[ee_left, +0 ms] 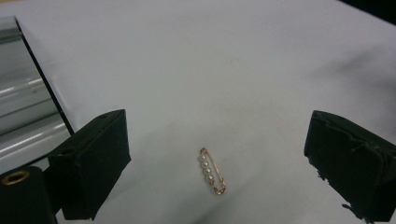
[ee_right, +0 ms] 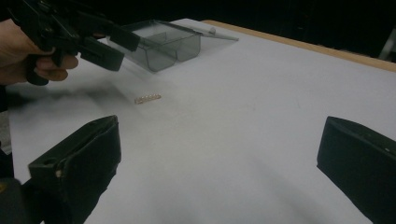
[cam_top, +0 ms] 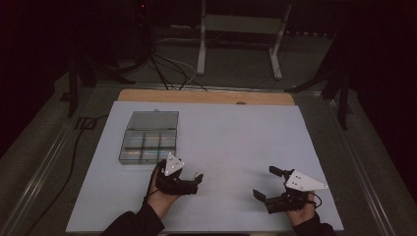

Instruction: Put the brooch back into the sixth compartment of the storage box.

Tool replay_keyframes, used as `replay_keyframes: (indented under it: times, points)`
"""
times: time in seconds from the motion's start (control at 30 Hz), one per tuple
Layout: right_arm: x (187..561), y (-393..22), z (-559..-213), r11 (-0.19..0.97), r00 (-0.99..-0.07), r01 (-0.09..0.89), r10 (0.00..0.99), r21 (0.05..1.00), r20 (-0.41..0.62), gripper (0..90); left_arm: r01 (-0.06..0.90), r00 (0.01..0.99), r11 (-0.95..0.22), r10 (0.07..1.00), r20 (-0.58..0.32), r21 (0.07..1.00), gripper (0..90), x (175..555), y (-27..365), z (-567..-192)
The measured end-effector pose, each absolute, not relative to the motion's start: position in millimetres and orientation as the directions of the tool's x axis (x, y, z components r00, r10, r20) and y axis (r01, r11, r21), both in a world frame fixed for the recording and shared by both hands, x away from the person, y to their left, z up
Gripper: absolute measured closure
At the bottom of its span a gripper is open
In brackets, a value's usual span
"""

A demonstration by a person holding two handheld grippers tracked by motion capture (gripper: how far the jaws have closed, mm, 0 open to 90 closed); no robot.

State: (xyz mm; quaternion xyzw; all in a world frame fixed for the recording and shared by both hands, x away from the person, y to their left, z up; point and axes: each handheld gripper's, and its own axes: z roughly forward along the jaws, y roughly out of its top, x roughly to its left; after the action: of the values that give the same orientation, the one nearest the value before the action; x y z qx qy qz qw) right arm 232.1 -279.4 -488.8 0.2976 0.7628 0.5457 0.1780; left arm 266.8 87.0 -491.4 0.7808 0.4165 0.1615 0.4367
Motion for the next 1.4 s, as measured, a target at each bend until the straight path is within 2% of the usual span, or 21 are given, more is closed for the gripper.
replay_keyframes:
  times: [0.1,0.27,0.43,0.5,0.7,0.73,0.83,1.2,1.4]
  points:
    - [232.1,-280.1,-488.6,0.222,-0.760,0.260,0.648,0.940,0.057,0.0,0.534,0.597,-0.275,0.792,-0.126,0.799,8.9,268.4,85.4,-494.1]
    - [232.2,-280.0,-488.8,0.223,-0.760,0.261,0.647,0.939,0.057,0.0,0.559,0.587,-0.285,0.799,-0.130,0.779,15.9,270.2,83.4,-497.2]
    - [231.9,-280.0,-488.7,0.224,-0.759,0.261,0.649,0.939,0.056,0.0,0.568,0.612,-0.319,0.780,-0.131,0.758,19.0,270.6,80.0,-501.1]
    - [232.1,-280.1,-488.8,0.225,-0.759,0.262,0.648,0.939,0.056,0.0,0.570,0.607,-0.325,0.785,-0.121,0.755,24.4,270.4,78.8,-502.3]
    - [231.7,-279.7,-488.5,0.228,-0.758,0.259,0.650,0.939,0.051,0.0,0.607,0.575,-0.304,0.805,-0.142,0.734,29.4,269.6,77.2,-503.7]
    - [231.6,-279.8,-488.6,0.228,-0.759,0.260,0.649,0.938,0.052,0.0,0.610,0.572,-0.311,0.810,-0.133,0.729,33.5,269.5,76.5,-503.9]
    - [231.8,-279.4,-488.7,0.230,-0.759,0.259,0.649,0.938,0.051,0.0,0.621,0.564,-0.321,0.816,-0.124,0.715,37.6,270.6,76.2,-506.7]
    - [231.4,-279.2,-488.4,0.234,-0.760,0.257,0.649,0.938,0.046,0.0,0.628,0.580,-0.357,0.807,-0.111,0.691,55.6,273.4,73.8,-513.1]
    - [231.5,-279.0,-488.5,0.236,-0.760,0.258,0.648,0.937,0.046,0.0,0.629,0.581,-0.352,0.805,-0.119,0.693,61.0,276.9,73.5,-512.3]
